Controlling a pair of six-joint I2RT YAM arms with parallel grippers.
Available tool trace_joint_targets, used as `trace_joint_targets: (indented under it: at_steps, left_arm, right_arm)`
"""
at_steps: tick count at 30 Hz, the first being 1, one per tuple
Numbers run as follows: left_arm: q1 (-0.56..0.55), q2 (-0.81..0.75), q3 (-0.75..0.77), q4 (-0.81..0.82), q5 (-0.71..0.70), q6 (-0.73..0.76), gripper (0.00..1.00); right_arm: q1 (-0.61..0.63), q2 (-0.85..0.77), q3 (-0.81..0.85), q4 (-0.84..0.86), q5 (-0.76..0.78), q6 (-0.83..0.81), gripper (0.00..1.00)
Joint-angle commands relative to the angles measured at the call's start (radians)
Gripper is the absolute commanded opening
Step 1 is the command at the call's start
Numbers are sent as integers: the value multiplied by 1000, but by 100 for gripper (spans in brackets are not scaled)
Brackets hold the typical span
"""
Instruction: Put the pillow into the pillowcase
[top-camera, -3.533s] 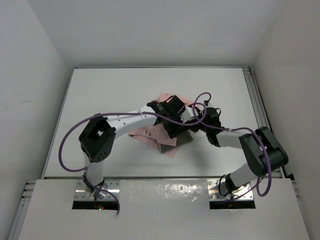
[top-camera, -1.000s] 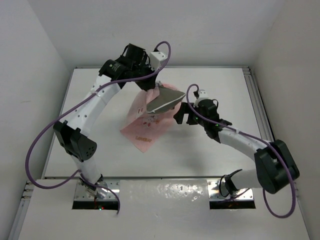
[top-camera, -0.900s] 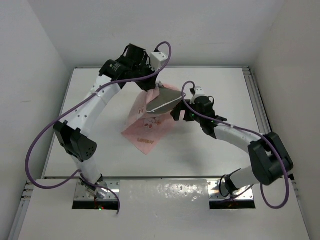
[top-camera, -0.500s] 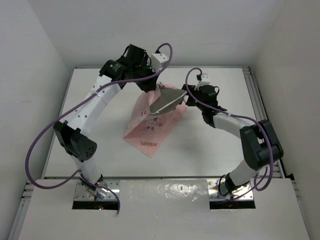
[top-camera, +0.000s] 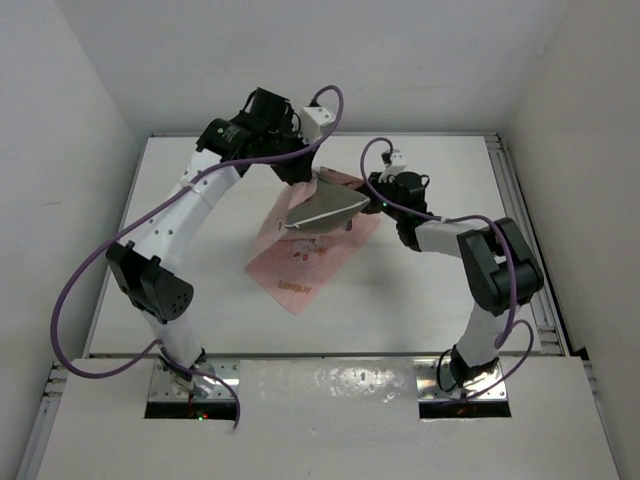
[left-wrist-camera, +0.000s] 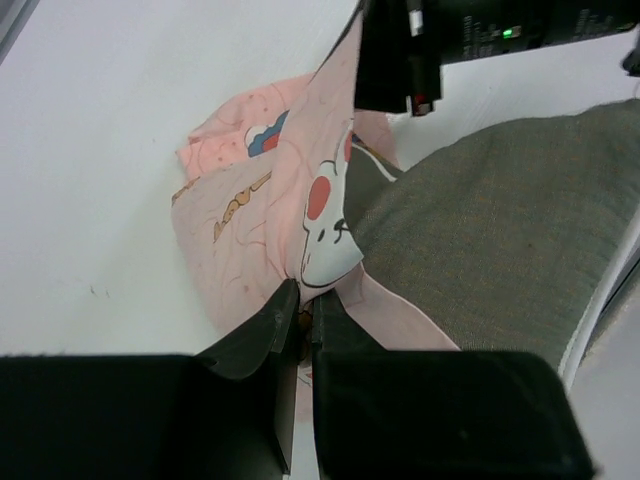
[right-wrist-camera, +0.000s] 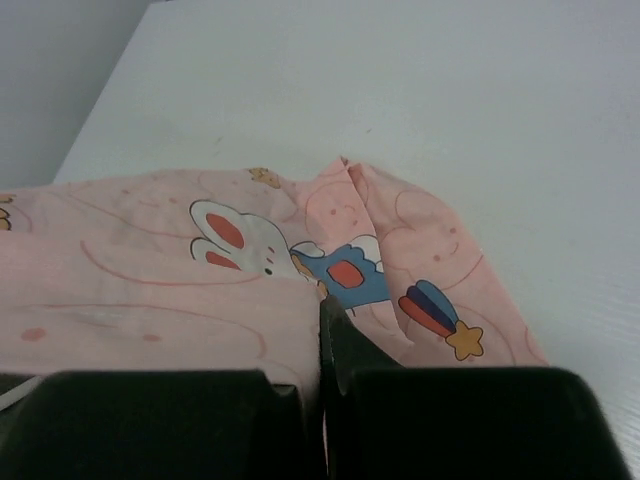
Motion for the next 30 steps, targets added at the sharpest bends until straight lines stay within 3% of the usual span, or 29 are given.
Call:
trace_joint_targets:
  at_steps: [1,5,6,10,14,20,26,30]
  left_arm:
    - [61,-50,74,148,-10,-64,0]
    - [155,-38,88,199,-79,-183,0]
    - [178,-21,97,199,-104,-190,0]
    - [207,8,152,187,-96,-214,0]
    - [207,43,155,195,-79,-227,0]
    - [231,46,188,193,-63,-239,0]
    - [215,29,145,188,-62,-236,0]
    - [120,80,-63,269,34,-198,0]
  right_arm:
    - [-33,-84,-4,38,44,36,0]
    - [-68,-227,93,-290,2,30,0]
    - [-76,-271,132,-420,-88,27,0]
    - [-76,-339,333,-623,-279,34,0]
    - [-84,-362,440,-552,-442,230,0]
    - [-76,-343,470,-299,-505,522,0]
    - [-46,-276,389,-464,-440,467,0]
    - [-27,-235,209,-542,-223,335,0]
